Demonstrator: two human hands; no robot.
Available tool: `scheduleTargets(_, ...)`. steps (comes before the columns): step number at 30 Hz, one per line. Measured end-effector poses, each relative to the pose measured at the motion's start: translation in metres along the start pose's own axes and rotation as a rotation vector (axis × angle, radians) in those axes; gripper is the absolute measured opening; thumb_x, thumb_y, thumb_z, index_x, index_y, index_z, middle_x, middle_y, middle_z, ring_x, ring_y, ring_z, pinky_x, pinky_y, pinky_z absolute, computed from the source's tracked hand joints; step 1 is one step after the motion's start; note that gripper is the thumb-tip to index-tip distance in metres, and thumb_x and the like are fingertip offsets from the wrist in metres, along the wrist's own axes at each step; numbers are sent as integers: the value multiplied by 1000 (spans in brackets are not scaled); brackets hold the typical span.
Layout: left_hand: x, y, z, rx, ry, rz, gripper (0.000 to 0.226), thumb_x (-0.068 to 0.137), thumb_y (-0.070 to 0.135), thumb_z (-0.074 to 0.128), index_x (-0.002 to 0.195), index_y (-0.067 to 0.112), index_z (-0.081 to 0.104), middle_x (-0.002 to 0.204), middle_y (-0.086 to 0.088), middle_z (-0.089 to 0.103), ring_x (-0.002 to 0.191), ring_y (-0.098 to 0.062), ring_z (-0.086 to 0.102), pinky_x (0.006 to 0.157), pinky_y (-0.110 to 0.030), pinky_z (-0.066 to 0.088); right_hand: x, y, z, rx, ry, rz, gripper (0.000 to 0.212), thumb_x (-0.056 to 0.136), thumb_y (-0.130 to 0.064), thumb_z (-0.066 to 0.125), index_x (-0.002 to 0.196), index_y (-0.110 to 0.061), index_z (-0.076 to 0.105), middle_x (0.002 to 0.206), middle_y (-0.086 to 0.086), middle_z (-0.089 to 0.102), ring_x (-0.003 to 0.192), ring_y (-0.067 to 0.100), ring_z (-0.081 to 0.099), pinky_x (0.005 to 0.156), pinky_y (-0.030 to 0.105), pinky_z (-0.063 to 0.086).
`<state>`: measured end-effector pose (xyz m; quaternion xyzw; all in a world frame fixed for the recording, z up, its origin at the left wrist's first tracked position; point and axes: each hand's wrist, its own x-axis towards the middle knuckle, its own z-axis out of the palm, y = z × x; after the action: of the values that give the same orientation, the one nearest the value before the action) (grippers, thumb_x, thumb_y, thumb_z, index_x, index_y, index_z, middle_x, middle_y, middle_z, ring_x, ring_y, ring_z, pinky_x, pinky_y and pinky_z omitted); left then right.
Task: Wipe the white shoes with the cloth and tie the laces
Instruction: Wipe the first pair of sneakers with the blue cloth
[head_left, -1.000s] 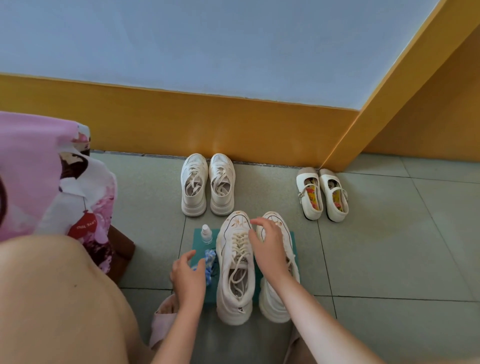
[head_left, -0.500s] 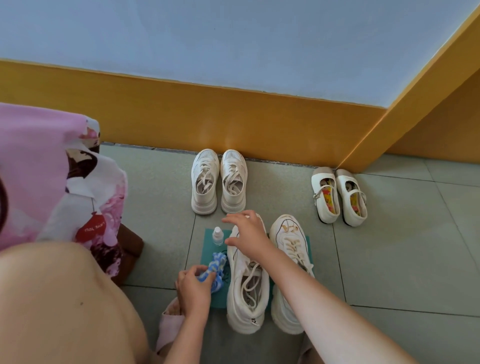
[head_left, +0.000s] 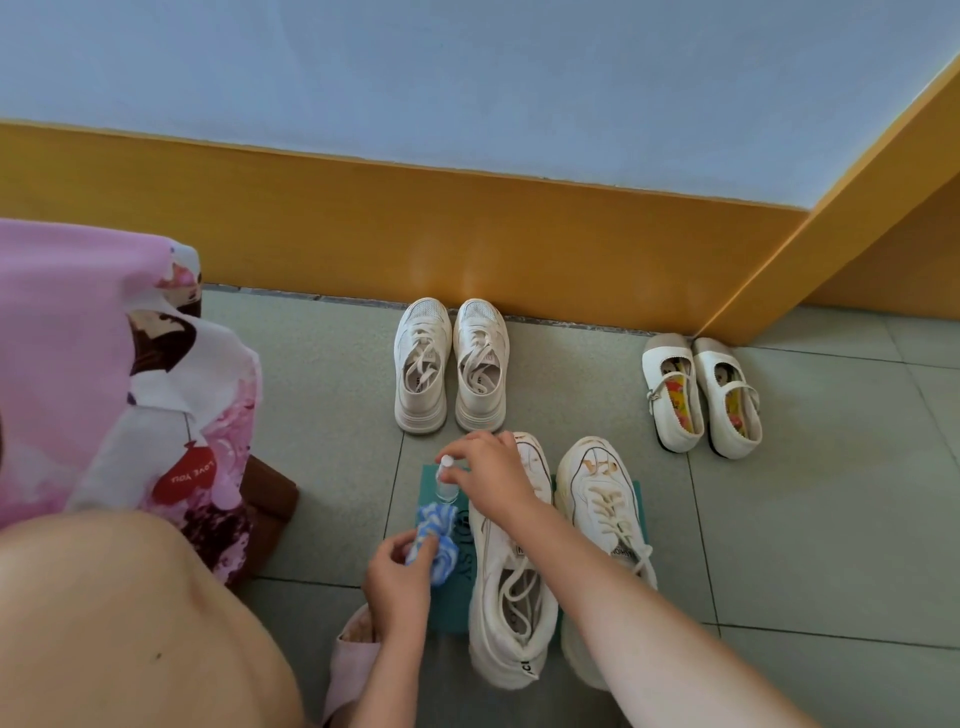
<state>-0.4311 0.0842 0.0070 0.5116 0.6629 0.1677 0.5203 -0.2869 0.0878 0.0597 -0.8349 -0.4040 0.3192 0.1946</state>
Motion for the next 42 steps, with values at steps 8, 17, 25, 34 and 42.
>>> scheduleTargets(8, 12, 74, 10, -342, -144, -2, 22, 91, 11, 54, 109, 24, 54, 116, -2, 58, 103, -20, 60, 89, -36, 50, -16, 18, -90, 803, 264, -4, 15, 95, -21, 54, 106, -17, 62, 102, -4, 68, 97, 8, 62, 83, 19, 47)
scheduleTargets(17, -3, 161, 44, -78, -680, 278, 30, 98, 21, 39, 101, 23, 69, 115, -4, 65, 103, -19, 62, 87, -28, 51, -32, 56, -128, 1257, 248, -84, 16, 97, -13, 45, 109, -6, 53, 110, 16, 68, 107, 24, 64, 88, 30, 52)
scheduleTargets(25, -16, 162, 80, 192, -768, 607, 27, 81, 39, 66, 103, 24, 68, 115, 5, 54, 106, 5, 45, 80, -1, 35, -35, 76, -137, 1435, 225, -109, 22, 101, -13, 35, 116, -5, 49, 121, 19, 63, 119, 25, 57, 97, 32, 48)
scheduleTargets(34, -28, 158, 102, 168, -644, 622, 40, 77, 37, 71, 113, 20, 66, 117, 7, 49, 104, 4, 46, 80, -2, 35, -39, 88, -133, 1255, 205, -103, 35, 91, -32, 45, 110, -6, 58, 119, 14, 64, 115, 22, 59, 91, 28, 51)
scheduleTargets(42, -8, 150, 93, 79, -593, 530, 19, 91, 18, 56, 104, 27, 67, 112, 3, 62, 104, -6, 57, 89, -20, 47, -41, 131, -146, 1186, 278, 103, 28, 90, -41, 48, 109, -23, 59, 87, 2, 52, 82, 17, 54, 84, 41, 51)
